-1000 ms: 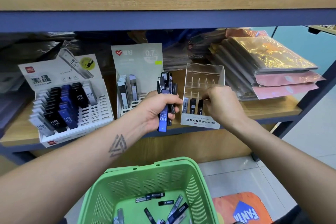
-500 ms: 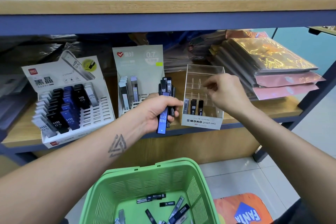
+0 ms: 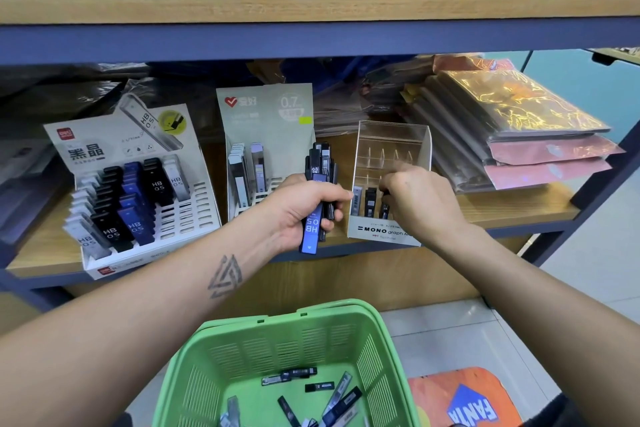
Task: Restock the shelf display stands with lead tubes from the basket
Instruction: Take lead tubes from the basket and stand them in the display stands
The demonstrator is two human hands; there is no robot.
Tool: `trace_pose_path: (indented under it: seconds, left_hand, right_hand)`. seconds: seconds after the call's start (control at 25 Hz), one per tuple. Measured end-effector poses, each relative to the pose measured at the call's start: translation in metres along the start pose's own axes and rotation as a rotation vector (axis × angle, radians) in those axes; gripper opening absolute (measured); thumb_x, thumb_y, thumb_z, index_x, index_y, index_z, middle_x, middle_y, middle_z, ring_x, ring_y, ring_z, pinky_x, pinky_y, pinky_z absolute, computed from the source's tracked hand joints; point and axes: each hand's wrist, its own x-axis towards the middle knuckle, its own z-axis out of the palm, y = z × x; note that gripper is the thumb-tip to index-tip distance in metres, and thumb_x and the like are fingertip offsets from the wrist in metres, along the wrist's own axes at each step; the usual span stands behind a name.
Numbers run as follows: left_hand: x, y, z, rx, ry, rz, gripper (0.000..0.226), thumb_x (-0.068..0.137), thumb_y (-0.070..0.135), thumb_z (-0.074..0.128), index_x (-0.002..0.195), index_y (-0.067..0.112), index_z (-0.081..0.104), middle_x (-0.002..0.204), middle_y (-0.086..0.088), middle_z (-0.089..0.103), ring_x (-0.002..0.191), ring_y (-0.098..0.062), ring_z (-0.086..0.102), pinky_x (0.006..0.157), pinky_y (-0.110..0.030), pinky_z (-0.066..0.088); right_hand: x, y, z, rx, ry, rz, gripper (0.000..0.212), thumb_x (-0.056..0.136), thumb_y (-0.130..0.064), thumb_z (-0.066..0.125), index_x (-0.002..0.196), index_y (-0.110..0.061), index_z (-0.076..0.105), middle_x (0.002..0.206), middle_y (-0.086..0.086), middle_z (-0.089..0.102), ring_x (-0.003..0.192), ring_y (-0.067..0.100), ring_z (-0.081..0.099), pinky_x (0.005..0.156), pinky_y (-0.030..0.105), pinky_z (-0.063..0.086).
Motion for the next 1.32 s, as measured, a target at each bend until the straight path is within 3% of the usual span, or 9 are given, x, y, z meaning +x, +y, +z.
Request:
trace_pose_path:
  seconds: [0.12,0.32,0.4,0.48,0.56,0.68,0.96,1.16,1.32]
  left_hand:
    - [0.000,0.000,-0.001,0.001,0.003,0.004,0.016,0.081,-0.004,0.073,0.088,0.003,0.061,0.065,-0.010,0.058,0.054,-0.017,0.055,0.040,-0.019,0.038]
    - [0.000,-0.002,0.000,0.023,-0.049,-0.006,0.014,0.082,-0.004,0.072,0.088,0.003,0.061,0.065,-0.011,0.058,0.053,-0.017,0.054,0.039,-0.020,0.037]
    - [0.000,-0.002,0.001,0.048,-0.085,-0.010,0.014,0.082,-0.005,0.072,0.086,0.004,0.062,0.067,-0.011,0.058,0.054,-0.018,0.054,0.038,-0.020,0.037]
    - [0.001,-0.003,0.002,0.066,-0.101,-0.009,0.014,0.082,-0.006,0.072,0.085,0.004,0.062,0.067,-0.012,0.058,0.054,-0.017,0.054,0.037,-0.019,0.036]
    - [0.000,-0.004,0.004,0.084,-0.125,0.010,0.013,0.083,-0.008,0.069,0.089,0.002,0.064,0.069,-0.012,0.059,0.054,-0.016,0.054,0.037,-0.019,0.035]
    - [-0.003,-0.004,0.004,0.091,-0.166,0.032,0.018,0.085,-0.010,0.064,0.100,-0.001,0.063,0.074,-0.012,0.060,0.055,-0.017,0.054,0.037,-0.019,0.033]
    - [-0.005,0.001,-0.005,0.015,-0.053,0.025,0.009,0.089,-0.007,0.059,0.095,-0.002,0.062,0.084,-0.024,0.068,0.052,-0.019,0.053,0.038,-0.019,0.036]
    - [-0.001,0.005,-0.008,-0.026,0.055,0.076,0.005,0.090,-0.003,0.062,0.095,-0.004,0.059,0.087,-0.027,0.068,0.050,-0.017,0.049,0.039,-0.020,0.035]
    - [0.000,0.006,-0.010,-0.051,0.089,0.114,0.010,0.089,-0.006,0.062,0.097,-0.003,0.058,0.075,-0.022,0.064,0.049,-0.017,0.049,0.039,-0.020,0.035]
  right_hand:
    - [0.000,-0.002,0.002,-0.035,0.000,0.023,0.014,0.077,-0.004,0.077,0.076,-0.013,0.066,0.083,0.002,0.059,0.064,0.031,0.061,0.048,0.029,0.031]
    - [-0.001,-0.002,-0.001,0.009,0.086,0.015,0.005,0.086,-0.014,0.075,0.087,-0.014,0.070,0.090,0.001,0.061,0.075,0.031,0.065,0.052,0.031,0.043]
    - [-0.001,-0.009,-0.015,0.241,0.139,0.027,0.010,0.094,-0.023,0.068,0.095,-0.015,0.074,0.094,0.000,0.065,0.083,0.025,0.065,0.063,0.034,0.051]
    - [0.002,-0.018,-0.034,0.712,0.093,0.118,0.011,0.093,-0.022,0.069,0.098,-0.016,0.077,0.090,-0.002,0.072,0.081,0.015,0.065,0.071,0.034,0.054]
    - [0.004,-0.027,-0.047,1.141,-0.039,0.236,0.012,0.092,-0.018,0.072,0.101,-0.013,0.075,0.085,0.003,0.074,0.072,0.014,0.065,0.065,0.031,0.055]
    - [0.005,-0.032,-0.046,1.420,-0.199,0.348,0.021,0.090,-0.012,0.075,0.109,-0.005,0.069,0.080,0.010,0.071,0.066,0.019,0.062,0.051,0.025,0.050]
    - [0.009,-0.017,-0.046,1.621,-0.183,0.454,0.016,0.085,0.015,0.066,0.096,0.004,0.070,0.087,0.022,0.069,0.070,0.023,0.071,0.061,0.025,0.058]
    - [0.005,-0.009,-0.046,1.612,-0.198,0.415,0.016,0.084,0.015,0.068,0.094,0.003,0.068,0.092,0.028,0.071,0.079,0.030,0.075,0.069,0.029,0.062]
    - [-0.002,-0.003,-0.043,1.461,-0.219,0.279,0.021,0.074,0.013,0.079,0.088,-0.002,0.073,0.094,0.027,0.073,0.088,0.037,0.073,0.087,0.042,0.059]
